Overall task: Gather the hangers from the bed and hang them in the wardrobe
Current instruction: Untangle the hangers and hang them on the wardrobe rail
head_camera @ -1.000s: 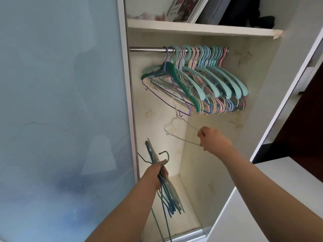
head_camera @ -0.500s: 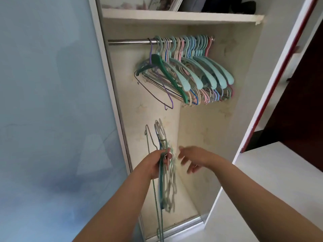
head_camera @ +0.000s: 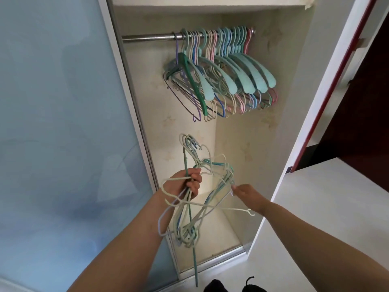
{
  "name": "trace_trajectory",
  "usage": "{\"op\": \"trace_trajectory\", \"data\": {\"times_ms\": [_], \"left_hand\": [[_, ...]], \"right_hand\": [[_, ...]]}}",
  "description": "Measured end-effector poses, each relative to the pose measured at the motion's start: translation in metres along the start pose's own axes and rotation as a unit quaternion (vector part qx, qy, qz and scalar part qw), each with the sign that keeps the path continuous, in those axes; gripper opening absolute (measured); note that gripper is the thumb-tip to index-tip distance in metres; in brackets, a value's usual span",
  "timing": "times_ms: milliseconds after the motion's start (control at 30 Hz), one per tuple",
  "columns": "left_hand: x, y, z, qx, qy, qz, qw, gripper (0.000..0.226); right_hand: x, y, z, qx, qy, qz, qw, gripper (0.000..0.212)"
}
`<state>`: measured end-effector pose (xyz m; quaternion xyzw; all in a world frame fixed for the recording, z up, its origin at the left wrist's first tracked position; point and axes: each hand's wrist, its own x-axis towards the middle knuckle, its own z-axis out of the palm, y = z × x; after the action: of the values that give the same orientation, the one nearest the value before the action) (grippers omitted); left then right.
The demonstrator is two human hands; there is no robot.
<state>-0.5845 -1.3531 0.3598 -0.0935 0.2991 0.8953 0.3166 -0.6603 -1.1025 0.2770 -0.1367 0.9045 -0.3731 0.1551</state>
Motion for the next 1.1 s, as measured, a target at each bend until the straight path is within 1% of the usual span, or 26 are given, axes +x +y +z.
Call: {"op": "trace_trajectory", "data": {"times_ms": [33,67,100,167,200,233,300,367,433,533,600,633,700,800,833,900,967,1033,1100], "left_hand": [[0.000,0.002,-0.004,-0.032,-0.017,0.006,0.999,0.034],[0.000,0.003,-0.006,-0.063,-0.031,0.012,0.997,0.031],[0.000,0.004,-0.006,-0.086,-0.037,0.019,0.995,0.031],[0.002,0.004,-0.004,-0.098,-0.016,0.059,0.993,0.037],[0.005,0.003,-0.002,-0.095,0.004,0.080,0.992,0.039],[0.008,0.001,0.000,-0.089,0.029,0.095,0.991,0.036],[0.015,-0.003,0.000,-0.084,0.109,0.108,0.985,0.018],[0.018,-0.004,-0.004,-0.096,0.164,0.092,0.977,0.034],[0.019,-0.007,-0.007,-0.118,0.190,0.089,0.971,0.039],[0.023,-0.012,-0.017,-0.124,0.242,0.108,0.956,0.037],[0.026,-0.014,-0.023,-0.113,0.278,0.123,0.946,0.034],[0.027,-0.014,-0.026,-0.106,0.290,0.129,0.942,0.033],[0.027,-0.016,-0.032,-0.082,0.306,0.124,0.940,0.034],[0.025,-0.021,-0.037,-0.076,0.317,0.106,0.939,0.035],[0.025,-0.022,-0.037,-0.081,0.316,0.104,0.939,0.035],[0.025,-0.022,-0.036,-0.073,0.322,0.107,0.938,0.038],[0.026,-0.020,-0.031,-0.065,0.332,0.113,0.934,0.041],[0.026,-0.018,-0.028,-0.060,0.332,0.115,0.934,0.041],[0.025,-0.016,-0.028,-0.062,0.321,0.115,0.938,0.046]], "right_hand": [[-0.006,0.006,0.000,-0.034,-0.011,0.022,0.999,0.080],[-0.013,0.012,-0.002,-0.052,-0.016,0.044,0.998,0.069],[-0.018,0.016,-0.005,-0.038,0.001,0.066,0.997,0.059],[-0.025,0.026,-0.013,0.059,0.073,0.111,0.989,0.051],[-0.028,0.030,-0.017,0.111,0.101,0.128,0.980,0.050],[-0.033,0.031,-0.022,0.145,0.120,0.141,0.972,0.048],[-0.039,0.031,-0.030,0.183,0.142,0.154,0.961,0.052],[-0.042,0.036,-0.038,0.245,0.153,0.163,0.944,0.059],[-0.046,0.039,-0.046,0.303,0.159,0.173,0.924,0.057],[-0.052,0.040,-0.054,0.344,0.187,0.184,0.902,0.056],[-0.052,0.038,-0.057,0.337,0.196,0.179,0.903,0.056],[-0.052,0.033,-0.058,0.328,0.207,0.168,0.906,0.056],[-0.053,0.017,-0.058,0.322,0.252,0.123,0.904,0.050],[-0.060,-0.015,-0.054,0.321,0.343,0.035,0.882,0.043],[-0.062,-0.025,-0.052,0.305,0.360,0.009,0.882,0.043],[-0.064,-0.040,-0.048,0.240,0.367,-0.029,0.898,0.039],[-0.065,-0.060,-0.045,0.152,0.371,-0.078,0.913,0.035],[-0.061,-0.084,-0.045,0.049,0.393,-0.152,0.905,0.041],[-0.052,-0.113,-0.048,-0.012,0.395,-0.203,0.896,0.050]]}}
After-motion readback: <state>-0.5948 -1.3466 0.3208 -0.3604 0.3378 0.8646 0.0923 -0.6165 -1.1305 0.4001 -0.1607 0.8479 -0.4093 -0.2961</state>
